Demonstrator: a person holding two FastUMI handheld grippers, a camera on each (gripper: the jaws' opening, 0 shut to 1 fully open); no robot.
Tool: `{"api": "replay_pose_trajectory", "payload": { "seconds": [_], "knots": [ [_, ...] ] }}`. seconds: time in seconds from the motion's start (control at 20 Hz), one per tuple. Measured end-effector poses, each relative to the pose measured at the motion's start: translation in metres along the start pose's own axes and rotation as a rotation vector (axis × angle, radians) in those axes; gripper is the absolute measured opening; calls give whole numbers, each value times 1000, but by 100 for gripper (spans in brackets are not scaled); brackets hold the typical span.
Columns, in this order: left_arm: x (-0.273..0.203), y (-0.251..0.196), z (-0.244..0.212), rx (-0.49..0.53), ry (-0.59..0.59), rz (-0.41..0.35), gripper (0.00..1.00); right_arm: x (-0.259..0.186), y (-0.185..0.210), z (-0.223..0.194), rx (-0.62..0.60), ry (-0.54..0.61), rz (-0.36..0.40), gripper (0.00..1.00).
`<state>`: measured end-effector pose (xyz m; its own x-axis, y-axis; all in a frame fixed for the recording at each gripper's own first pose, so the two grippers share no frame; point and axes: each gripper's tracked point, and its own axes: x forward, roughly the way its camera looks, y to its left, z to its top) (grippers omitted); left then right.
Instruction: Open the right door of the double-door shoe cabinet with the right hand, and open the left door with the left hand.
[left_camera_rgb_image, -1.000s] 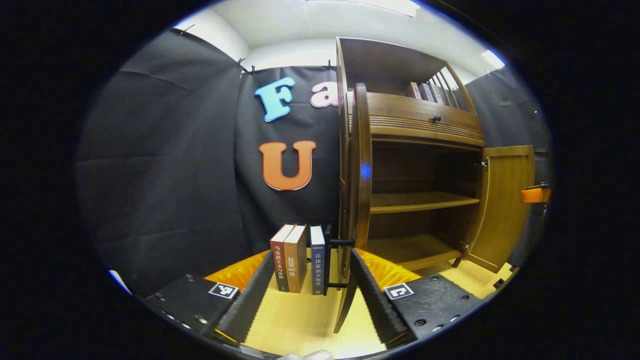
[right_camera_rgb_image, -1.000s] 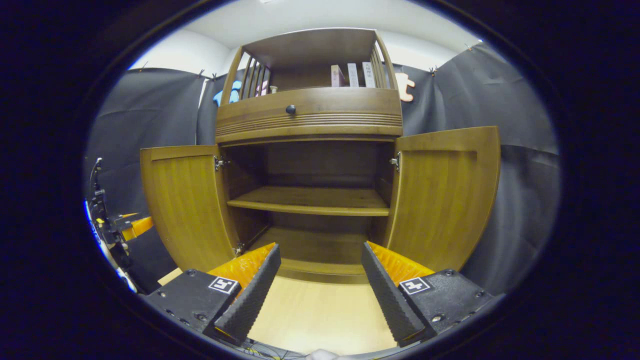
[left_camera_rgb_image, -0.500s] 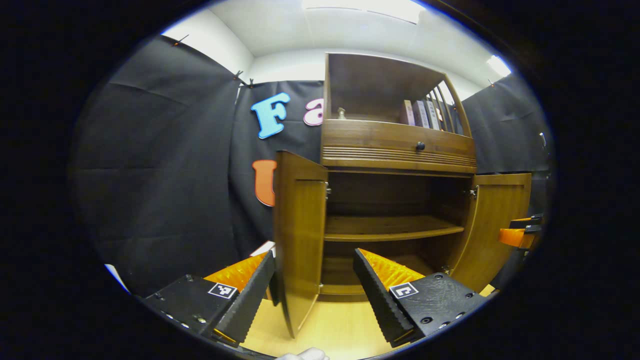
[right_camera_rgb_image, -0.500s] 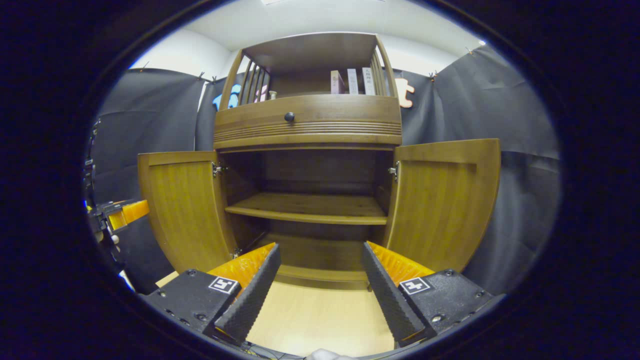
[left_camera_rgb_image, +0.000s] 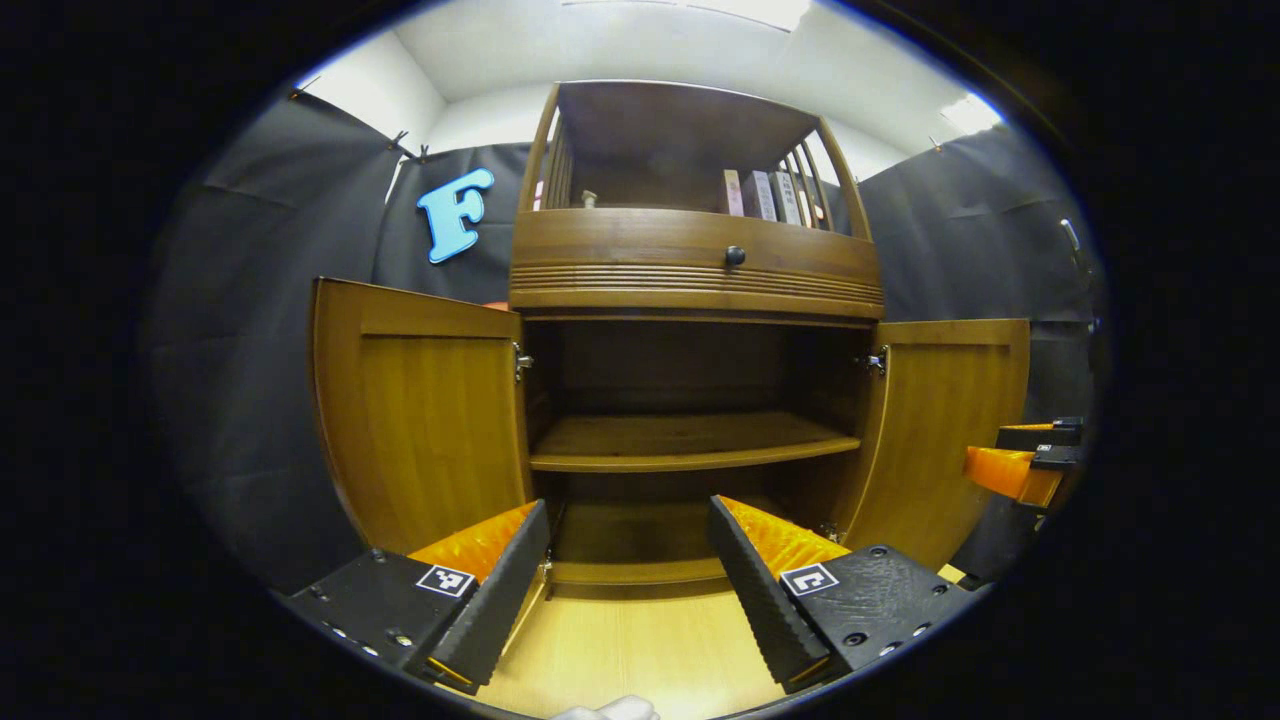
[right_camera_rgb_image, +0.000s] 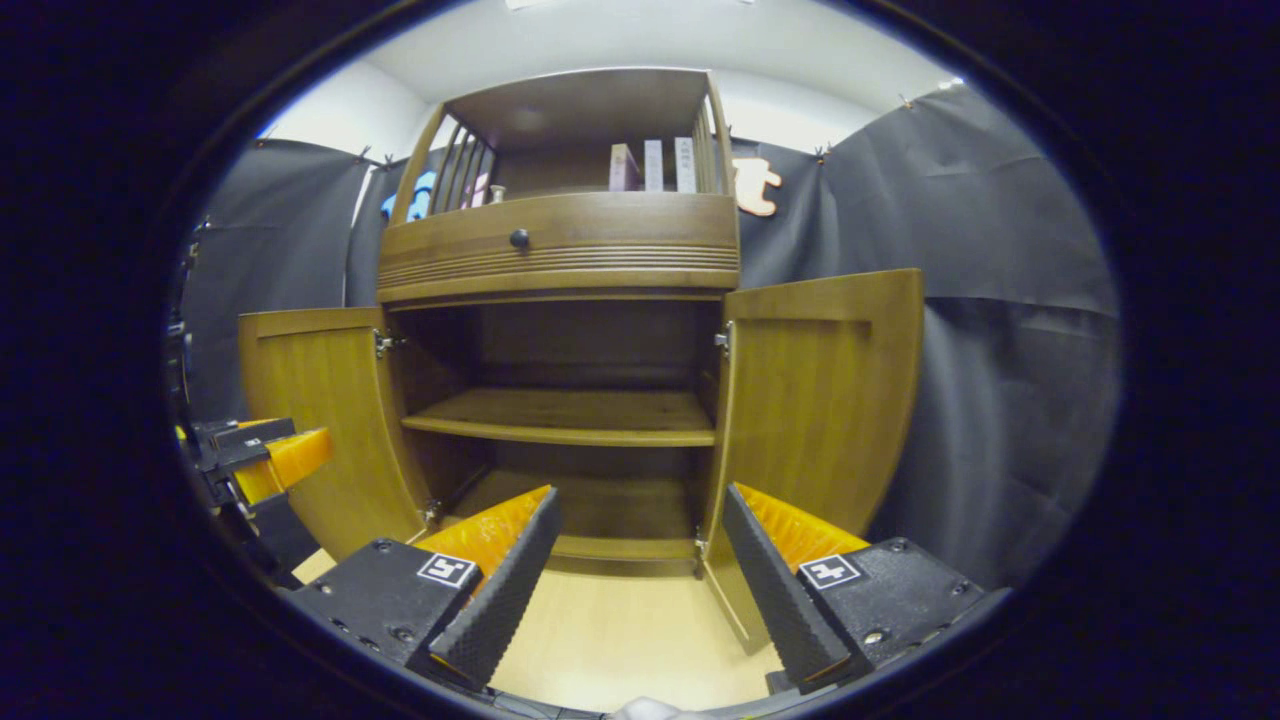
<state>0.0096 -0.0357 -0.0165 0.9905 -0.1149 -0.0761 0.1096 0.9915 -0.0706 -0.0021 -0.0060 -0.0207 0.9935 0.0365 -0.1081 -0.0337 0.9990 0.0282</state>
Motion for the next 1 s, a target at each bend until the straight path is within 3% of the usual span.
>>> {"api": "replay_pose_trajectory", "payload": {
  "seconds": [0.3, 0.9, 0.95, 1.0],
  "knots": [
    [3, -5, -8, 20, 23, -5, 95, -3, -15, -3, 13, 8, -44, 100],
    [-5, -1, -5, 31, 3, 11, 95, 0, -5, -1, 11, 5, -18, 100],
    [-6, -1, -4, 31, 0, 12, 85, -1, -4, -1, 14, 5, -17, 100],
    [-6, -1, -3, 29, -2, 12, 85, -2, -3, 0, 14, 3, -16, 100]
  ]
}}
